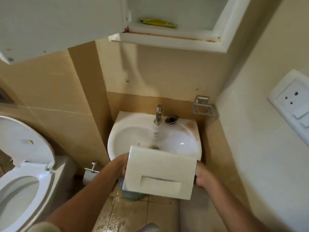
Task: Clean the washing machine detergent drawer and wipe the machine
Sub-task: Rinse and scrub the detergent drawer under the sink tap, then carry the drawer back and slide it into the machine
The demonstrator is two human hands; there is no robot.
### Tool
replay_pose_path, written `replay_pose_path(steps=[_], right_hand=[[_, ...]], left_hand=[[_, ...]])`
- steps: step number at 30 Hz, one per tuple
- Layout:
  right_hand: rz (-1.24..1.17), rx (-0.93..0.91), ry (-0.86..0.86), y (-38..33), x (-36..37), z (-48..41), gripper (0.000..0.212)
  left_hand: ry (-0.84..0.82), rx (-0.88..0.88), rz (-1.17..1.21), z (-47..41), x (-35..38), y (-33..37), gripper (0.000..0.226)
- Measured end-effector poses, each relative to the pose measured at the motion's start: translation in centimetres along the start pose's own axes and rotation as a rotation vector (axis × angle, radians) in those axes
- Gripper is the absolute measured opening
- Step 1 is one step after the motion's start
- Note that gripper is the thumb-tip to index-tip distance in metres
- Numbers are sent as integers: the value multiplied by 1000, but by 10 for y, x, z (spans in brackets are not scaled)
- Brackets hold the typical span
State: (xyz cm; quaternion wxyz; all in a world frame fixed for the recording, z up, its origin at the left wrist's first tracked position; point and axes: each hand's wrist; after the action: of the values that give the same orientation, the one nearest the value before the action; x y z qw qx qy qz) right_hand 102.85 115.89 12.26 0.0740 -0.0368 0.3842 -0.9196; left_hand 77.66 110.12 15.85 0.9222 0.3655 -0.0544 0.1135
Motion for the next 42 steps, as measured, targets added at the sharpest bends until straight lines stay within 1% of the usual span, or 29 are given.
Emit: replay_pose_path(steps=[2, 3, 5, 7, 8, 9, 10, 11, 12, 14, 17, 20, 24, 26, 29, 32, 35, 39, 42], right_hand=[[14, 21, 51, 8, -3, -11, 43], [11, 10, 47, 6, -3, -12, 44], [21, -12, 29, 0, 1, -12, 43], [3, -23, -20, -4, 3, -11, 43], [13, -28, -39, -6, 6, -10, 38], [37, -29, -55, -9, 11, -10, 31], [71, -24, -75, -10, 16, -10, 25], [101, -12, -99, -9, 21, -10, 26], [117, -5, -131, -9, 26, -11, 28], [149, 4, -214, -8, 41, -15, 34], [193, 53, -340, -2, 69, -25, 38], [215, 118, -480, 9, 109, -23, 36], [287, 127, -606, 27, 165, -10, 37], [334, 163, -684, 39, 200, 11, 36], [414, 174, -777, 57, 248, 45, 30], [493, 155, -848, 84, 295, 81, 35], [577, 140, -874, 126, 340, 128, 29], [666, 163, -915, 187, 393, 183, 32], [722, 139, -944, 228, 430, 224, 26]], left_hand=[[-46, -40, -4, 2, -4, -5, 13], [-69, -41, 1, 4, -6, -7, 12], [-74, -22, -1, 6, -11, -3, 21], [-91, -12, 56, 9, -12, -4, 22], [-75, -10, 68, 10, -15, -7, 24], [-58, -11, 67, 9, -19, -12, 31], [-34, -10, 62, 8, -26, -18, 45], [-13, -6, 69, 6, -34, -26, 56], [5, -17, 85, 8, -41, -33, 60], [70, -30, 127, 13, -55, -49, 54], [159, -25, 220, 31, -73, -77, 53], [271, 31, 323, 61, -96, -112, 49], [400, 147, 397, 107, -119, -149, 48], [493, 214, 430, 139, -136, -175, 47], [575, 286, 484, 184, -159, -214, 50], [633, 315, 528, 231, -178, -252, 49], [682, 323, 581, 283, -201, -300, 48], [747, 311, 673, 345, -233, -367, 52], [783, 331, 747, 384, -252, -413, 52]])
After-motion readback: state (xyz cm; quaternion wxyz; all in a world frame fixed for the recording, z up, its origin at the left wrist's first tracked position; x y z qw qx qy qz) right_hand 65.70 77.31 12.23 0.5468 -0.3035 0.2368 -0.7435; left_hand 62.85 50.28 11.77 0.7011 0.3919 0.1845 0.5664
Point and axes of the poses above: each hand's wrist, its own z-axis away from the middle knuckle, its own x-axis out of the palm, y = z × x, and after that the axes turned 4 degrees about -z, right-handed
